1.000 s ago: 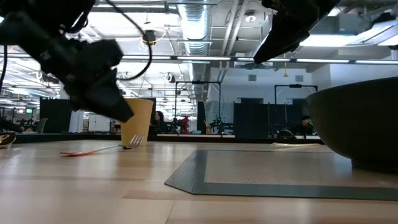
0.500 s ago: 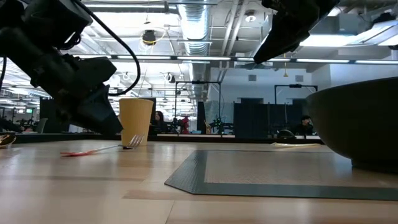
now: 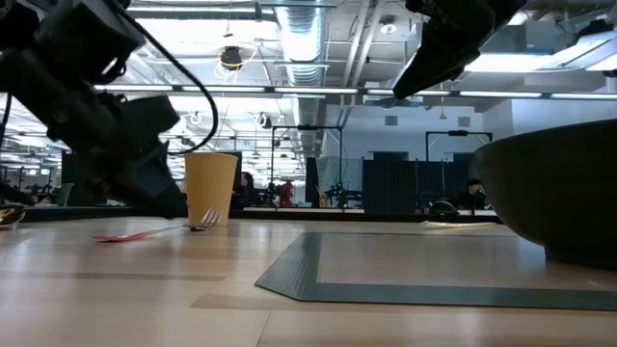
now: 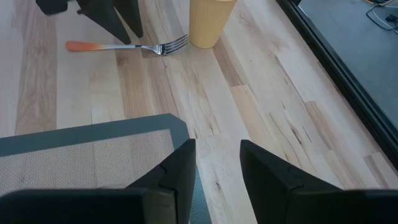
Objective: Pick & Place Utensil
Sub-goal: Put the orange silver fork into the black bowl on the table placemat
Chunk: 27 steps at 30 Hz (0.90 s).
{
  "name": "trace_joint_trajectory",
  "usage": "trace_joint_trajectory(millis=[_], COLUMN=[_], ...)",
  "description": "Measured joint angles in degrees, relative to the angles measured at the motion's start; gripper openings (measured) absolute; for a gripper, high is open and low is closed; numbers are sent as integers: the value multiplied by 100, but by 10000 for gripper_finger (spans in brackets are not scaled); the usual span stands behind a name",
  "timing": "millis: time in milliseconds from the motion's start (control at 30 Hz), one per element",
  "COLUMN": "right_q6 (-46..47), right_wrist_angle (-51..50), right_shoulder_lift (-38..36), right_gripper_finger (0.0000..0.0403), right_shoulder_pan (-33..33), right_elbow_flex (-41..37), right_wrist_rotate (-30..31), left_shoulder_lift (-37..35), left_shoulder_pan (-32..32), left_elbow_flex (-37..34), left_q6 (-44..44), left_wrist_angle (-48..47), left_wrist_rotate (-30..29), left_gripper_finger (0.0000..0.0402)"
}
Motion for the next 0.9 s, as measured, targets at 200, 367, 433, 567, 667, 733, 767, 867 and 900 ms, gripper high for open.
trace_joint_trajectory(millis=[200,367,433,567,667,733,767,867,900], right_q6=[0,0,0,0,0,0,0,0,0], right_wrist_angle=[2,2,2,2,2,2,2,2,2], right_shoulder_lift=[0,0,0,0,0,0,0,0,0], right_gripper_finger=[119,119,119,119,119,119,119,119,119], right_shoulder_pan=[0,0,0,0,0,0,0,0,0], right_elbow_flex=[0,0,0,0,0,0,0,0,0], right_wrist_rotate=[-1,0,-2,-1,-2,0,0,0,0], left_shoulder_lift=[380,440,442,447,451,453,453,457,457], left_shoulder_pan=[-5,-9,-9,-5,8,9,11,13,12], left_elbow_flex=[3,11,11,9,6,5,4,4,4], left_q6=[0,-84,-90,-95,-90,-91,-92,-105,-103], left_wrist_angle=[133,159,159,148,137,137,135,144,148], left_wrist_rotate=[-70,-106,-106,-104,-74,-58,-58,-36,-20], left_gripper_finger=[152,152,152,139,108,83,70,34,24])
